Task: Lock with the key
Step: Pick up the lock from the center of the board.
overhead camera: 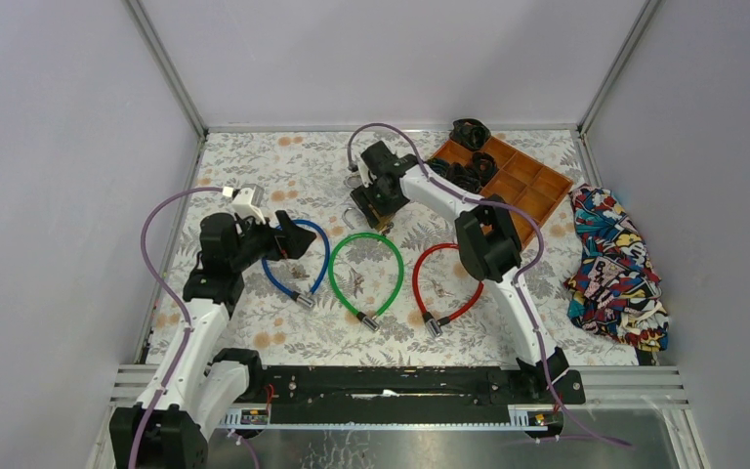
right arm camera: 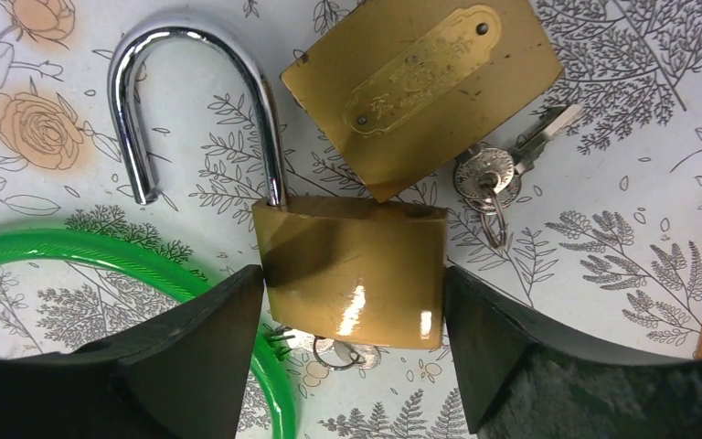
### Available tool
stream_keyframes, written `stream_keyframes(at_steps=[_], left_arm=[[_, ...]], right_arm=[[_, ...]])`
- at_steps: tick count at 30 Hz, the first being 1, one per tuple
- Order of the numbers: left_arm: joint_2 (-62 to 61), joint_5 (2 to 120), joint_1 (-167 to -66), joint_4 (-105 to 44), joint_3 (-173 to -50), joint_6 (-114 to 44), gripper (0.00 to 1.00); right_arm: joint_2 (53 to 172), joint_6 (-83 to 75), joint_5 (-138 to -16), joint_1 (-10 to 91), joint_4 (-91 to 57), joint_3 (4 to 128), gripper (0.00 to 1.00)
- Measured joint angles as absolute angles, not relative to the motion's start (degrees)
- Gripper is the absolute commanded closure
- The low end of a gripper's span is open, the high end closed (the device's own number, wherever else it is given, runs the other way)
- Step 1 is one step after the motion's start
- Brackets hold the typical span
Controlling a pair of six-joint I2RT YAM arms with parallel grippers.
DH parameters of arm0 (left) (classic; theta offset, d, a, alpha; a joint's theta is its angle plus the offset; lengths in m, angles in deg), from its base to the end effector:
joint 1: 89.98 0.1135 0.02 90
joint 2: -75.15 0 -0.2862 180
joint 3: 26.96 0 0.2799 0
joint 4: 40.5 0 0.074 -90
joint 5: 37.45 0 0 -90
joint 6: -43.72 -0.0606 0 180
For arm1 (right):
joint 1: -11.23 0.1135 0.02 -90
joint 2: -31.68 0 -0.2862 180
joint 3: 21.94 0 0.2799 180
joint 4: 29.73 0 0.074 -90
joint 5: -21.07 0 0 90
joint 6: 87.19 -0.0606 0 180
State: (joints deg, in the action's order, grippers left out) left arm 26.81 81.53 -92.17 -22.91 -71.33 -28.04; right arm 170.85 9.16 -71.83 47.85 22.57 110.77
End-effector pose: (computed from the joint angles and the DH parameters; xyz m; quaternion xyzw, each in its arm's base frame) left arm 0.2258 -0.0380 0.2613 0.0276 0.8124 -0.3002 0.4992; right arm 0.4673 0.3511 0.1541 -0.3590 0.8934 0.0938 0.2535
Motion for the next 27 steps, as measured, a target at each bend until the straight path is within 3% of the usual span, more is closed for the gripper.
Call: stream_keyframes(at_steps=[2,5,9,12,18,19,27], left_arm=[[26.48,80.8,-92.17,-22.91,-71.33,-27.86,0.01],[24.87,79.78,-92.17,-22.7,-71.41,-27.58,0.01],[22.24,79.86,-92.17,-22.41,-71.57,-27.07,0.01],[21.22,79.86,-92.17,-22.52,-71.78,-26.44,0.02],[21.35,81.28,-92.17,-22.52,-72.22,-27.51,0.12],[21.41,82.38,-92.19,-22.52,-72.42,-28.89,0.13],[14.26,98.36,-95.52,-16.38,-78.89,-53.48,0.27]], right_arm=[[170.98,8.92,-71.55,48.2,22.42,110.44,0.27],[170.9,8.64,-70.41,48.59,21.87,109.59,0.16],[170.68,8.35,-69.91,48.9,21.02,108.69,0.2],[170.39,8.38,-69.62,49.23,20.4,108.08,0.32],[170.39,8.51,-69.38,49.86,20.36,108.21,0.97],[170.37,8.53,-69.45,49.88,20.43,108.21,1.0],[167.6,9.01,-78.89,47.26,18.94,104.12,1.0]])
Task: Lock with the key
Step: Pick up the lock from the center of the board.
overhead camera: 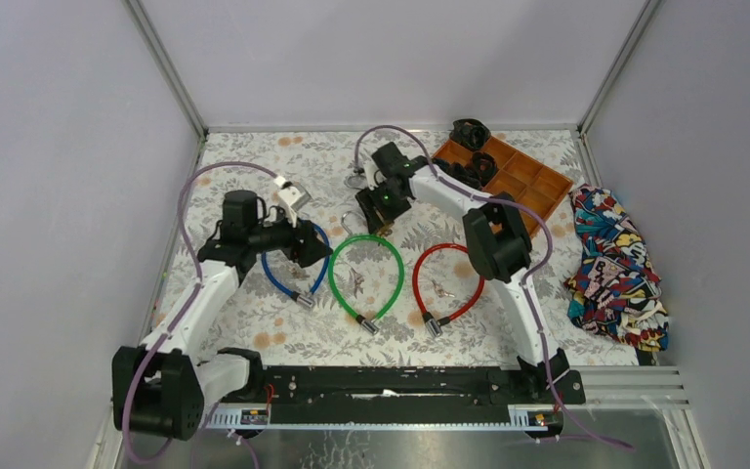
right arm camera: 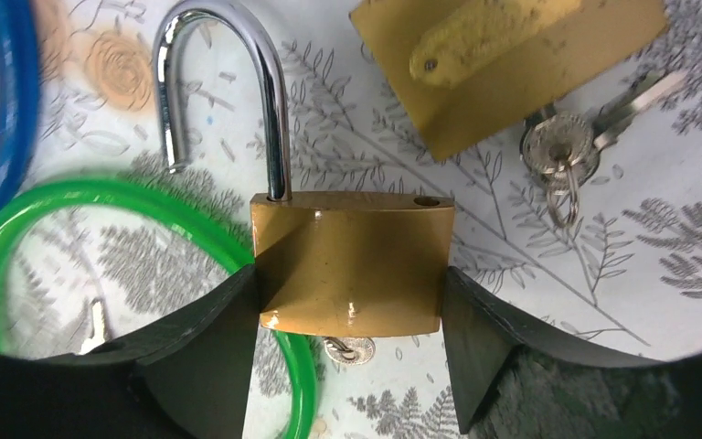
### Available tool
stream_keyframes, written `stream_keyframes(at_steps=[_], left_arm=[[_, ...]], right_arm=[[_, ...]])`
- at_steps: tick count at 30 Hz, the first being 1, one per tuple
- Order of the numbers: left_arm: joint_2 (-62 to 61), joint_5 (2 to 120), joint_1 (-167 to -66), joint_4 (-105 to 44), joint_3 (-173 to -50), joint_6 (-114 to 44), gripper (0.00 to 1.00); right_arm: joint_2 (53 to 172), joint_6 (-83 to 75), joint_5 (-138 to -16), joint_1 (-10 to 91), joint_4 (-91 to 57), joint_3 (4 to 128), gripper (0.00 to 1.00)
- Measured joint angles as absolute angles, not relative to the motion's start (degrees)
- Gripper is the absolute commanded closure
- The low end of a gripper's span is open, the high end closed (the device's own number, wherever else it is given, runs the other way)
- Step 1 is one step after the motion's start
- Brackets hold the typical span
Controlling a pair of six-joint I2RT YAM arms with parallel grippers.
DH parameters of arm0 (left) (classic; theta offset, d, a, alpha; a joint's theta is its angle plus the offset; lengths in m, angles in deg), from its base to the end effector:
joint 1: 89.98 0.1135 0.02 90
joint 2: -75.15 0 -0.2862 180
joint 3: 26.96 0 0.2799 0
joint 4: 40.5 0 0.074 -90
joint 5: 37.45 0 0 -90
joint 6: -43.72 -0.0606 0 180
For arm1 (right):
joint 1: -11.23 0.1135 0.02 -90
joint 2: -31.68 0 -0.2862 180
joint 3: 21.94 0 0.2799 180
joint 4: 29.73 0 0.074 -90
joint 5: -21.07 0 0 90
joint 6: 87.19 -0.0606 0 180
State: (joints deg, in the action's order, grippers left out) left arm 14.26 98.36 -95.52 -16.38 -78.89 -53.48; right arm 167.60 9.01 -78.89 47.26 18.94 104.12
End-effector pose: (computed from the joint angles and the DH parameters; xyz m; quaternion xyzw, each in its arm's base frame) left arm 0.2493 -0.0678 0.2565 0.2742 0.7843 -0.3358 0.4439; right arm 0.4557 0.3444 0.1506 -0.3674 0.8860 0.1503 0.2396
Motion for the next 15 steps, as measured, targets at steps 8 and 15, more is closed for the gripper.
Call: stream_keyframes(at_steps=[8,15], left_arm=[[-4.55,104.52,-97.13,-17.04,-88.81,-76.19,0.09],[-20.33,102.95,-102.18,-18.37,-96.42,-100.14,0.03]], right_arm=[[162.79,8.29,-93.93,41.6,18.77,95.73,1.0],[160.38,8.14,-100.59,40.64,17.8,90.96,1.0]])
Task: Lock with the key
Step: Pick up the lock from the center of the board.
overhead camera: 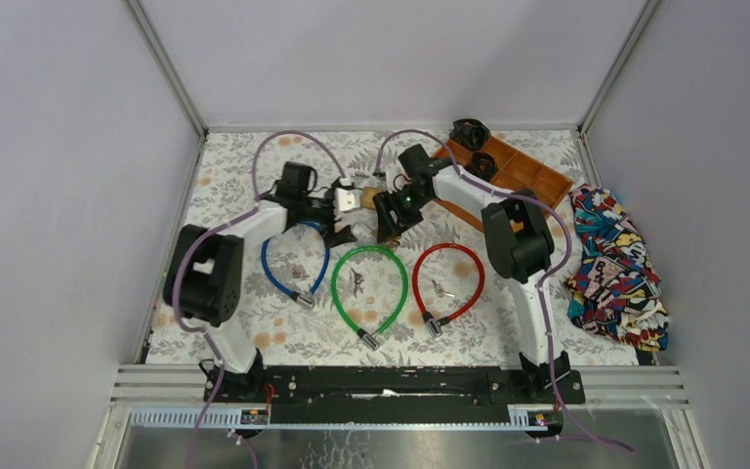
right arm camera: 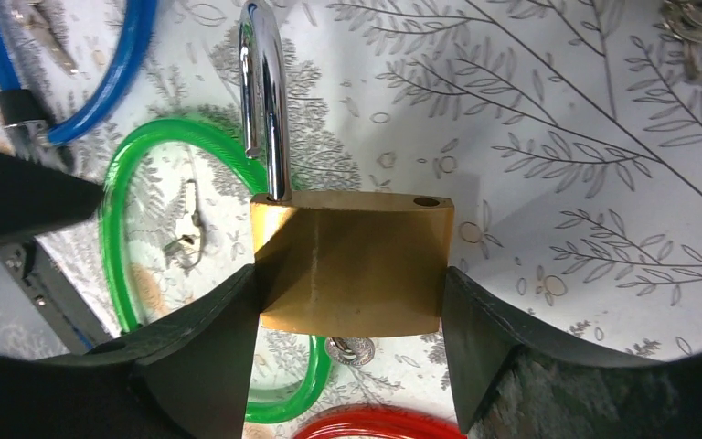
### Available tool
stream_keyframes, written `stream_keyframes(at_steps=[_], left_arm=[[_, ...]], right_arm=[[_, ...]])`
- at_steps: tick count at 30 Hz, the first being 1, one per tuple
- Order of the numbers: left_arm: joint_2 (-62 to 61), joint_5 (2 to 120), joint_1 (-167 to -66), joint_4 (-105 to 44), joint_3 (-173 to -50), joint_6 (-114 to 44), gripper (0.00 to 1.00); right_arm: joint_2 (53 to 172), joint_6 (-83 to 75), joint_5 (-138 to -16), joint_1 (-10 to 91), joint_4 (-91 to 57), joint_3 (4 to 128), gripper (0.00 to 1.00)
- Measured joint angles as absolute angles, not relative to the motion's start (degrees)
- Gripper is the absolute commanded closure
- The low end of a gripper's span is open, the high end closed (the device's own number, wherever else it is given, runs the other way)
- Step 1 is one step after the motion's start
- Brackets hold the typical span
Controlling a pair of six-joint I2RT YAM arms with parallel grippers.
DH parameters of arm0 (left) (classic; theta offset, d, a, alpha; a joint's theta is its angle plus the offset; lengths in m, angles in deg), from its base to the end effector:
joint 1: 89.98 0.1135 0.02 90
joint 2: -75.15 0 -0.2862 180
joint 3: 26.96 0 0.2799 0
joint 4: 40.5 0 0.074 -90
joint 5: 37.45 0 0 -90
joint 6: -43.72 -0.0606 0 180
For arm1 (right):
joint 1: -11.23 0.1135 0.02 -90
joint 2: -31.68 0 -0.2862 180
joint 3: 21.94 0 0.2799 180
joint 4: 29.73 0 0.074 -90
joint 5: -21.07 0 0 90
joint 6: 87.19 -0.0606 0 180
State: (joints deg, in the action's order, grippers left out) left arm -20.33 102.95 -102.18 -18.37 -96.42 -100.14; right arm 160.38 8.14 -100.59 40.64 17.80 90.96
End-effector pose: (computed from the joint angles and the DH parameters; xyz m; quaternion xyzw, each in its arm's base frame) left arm 0.3557 -0.1247 0.1917 0.5882 0.6257 -0.2568 0.4435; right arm 0.4414 0.2853 0.1484 -0.3395 0.8747 0.3059 0.1616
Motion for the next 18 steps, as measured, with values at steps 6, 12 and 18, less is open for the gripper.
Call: stream_keyframes(at_steps=[6,12,18], left_arm=[[-33.62,102.79,-105.48,-13.63,-112.09,-108.73,0.26],[-38.39,102.68,-105.26,-3.96,-117.2,-118.39,0.4],[-40.22,102.92,-105.24,2.68,-119.19,-124.64,1.0]], right_arm=[[158.0,8.81,-104.49,40.35,17.37,90.64,1.0],[156.16,9.93,-106.36,39.8,16.8,90.64,1.0],[156.14,10.61,-107.37,39.59,16.97,90.0,1.0]])
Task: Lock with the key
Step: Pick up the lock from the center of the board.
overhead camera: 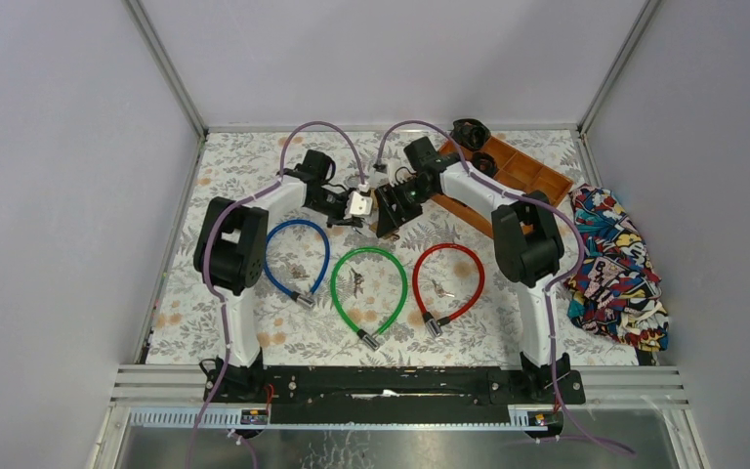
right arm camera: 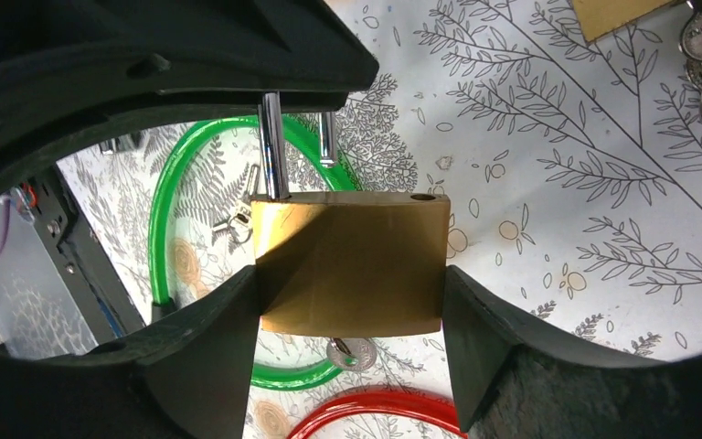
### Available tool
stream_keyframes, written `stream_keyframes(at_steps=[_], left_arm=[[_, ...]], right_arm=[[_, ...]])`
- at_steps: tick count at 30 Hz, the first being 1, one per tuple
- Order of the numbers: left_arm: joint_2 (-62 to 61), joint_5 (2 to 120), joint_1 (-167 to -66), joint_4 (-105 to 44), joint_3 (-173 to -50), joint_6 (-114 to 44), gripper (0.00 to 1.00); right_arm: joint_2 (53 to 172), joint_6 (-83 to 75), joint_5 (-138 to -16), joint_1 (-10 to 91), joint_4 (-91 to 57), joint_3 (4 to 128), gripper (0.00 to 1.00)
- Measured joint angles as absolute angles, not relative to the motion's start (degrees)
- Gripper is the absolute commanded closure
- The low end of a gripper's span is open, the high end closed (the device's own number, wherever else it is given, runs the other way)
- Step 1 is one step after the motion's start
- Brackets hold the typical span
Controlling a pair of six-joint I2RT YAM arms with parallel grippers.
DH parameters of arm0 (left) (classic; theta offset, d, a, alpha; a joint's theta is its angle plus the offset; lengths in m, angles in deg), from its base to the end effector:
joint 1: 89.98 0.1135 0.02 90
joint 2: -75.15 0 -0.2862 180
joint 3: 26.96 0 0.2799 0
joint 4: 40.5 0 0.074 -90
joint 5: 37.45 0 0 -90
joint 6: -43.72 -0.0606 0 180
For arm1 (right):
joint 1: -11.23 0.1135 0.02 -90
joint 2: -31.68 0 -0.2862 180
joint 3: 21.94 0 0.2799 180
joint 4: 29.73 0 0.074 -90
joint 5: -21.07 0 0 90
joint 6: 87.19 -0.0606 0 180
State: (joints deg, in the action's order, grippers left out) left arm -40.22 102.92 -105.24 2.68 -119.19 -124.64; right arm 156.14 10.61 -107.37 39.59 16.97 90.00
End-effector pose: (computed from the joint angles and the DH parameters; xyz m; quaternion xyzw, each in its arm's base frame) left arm 0.4173 -0.1622 0.1589 0.7055 0.5425 -0.2578 0.3762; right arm 0.4374 0.2789 0.1844 -0.3656 0.8383 0.3570 0.1899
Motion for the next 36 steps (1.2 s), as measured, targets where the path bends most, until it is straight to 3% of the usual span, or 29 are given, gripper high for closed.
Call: stream_keyframes(at_steps=[2,3,5,6,7,13,22,27,36], left_arm=[[-40.16,103.88,-105.24,4.19,-119.28,-126.46,1.0],[-40.16,104.32,-105.24,4.73,-119.28,-126.96,1.0],[-39.92,104.87,-105.22,5.56,-119.26,-127.22,1.0],[-39.46,105.0,-105.24,5.89,-119.26,-127.0,1.0],[-38.76,105.11,-105.24,6.16,-119.24,-126.5,1.0],[-27.44,105.24,-105.37,6.79,-114.45,-119.18,1.0],[-3.44,106.14,-107.32,10.96,-107.72,-98.31,1.0],[9.7,108.56,-109.72,9.32,-103.67,-84.38,1.0],[26.92,108.13,-110.69,-10.65,-98.1,-51.77,1.0]], right_arm=[[156.06,12.0,-107.92,39.54,16.97,89.7,1.0],[155.9,12.77,-108.27,39.48,16.97,89.46,0.92],[155.44,13.34,-108.88,39.43,17.21,89.32,0.44],[155.03,13.47,-109.08,39.39,17.45,89.24,0.08],[154.42,13.56,-109.23,39.32,17.76,89.15,0.01],[142.0,12.94,-110.65,37.77,16.6,84.14,0.0],[105.28,4.99,-112.4,38.82,0.71,64.87,0.0],[99.01,-0.19,-110.34,48.24,-5.95,58.86,0.0],[91.82,-13.52,-109.51,50.38,-26.96,45.15,0.0]])
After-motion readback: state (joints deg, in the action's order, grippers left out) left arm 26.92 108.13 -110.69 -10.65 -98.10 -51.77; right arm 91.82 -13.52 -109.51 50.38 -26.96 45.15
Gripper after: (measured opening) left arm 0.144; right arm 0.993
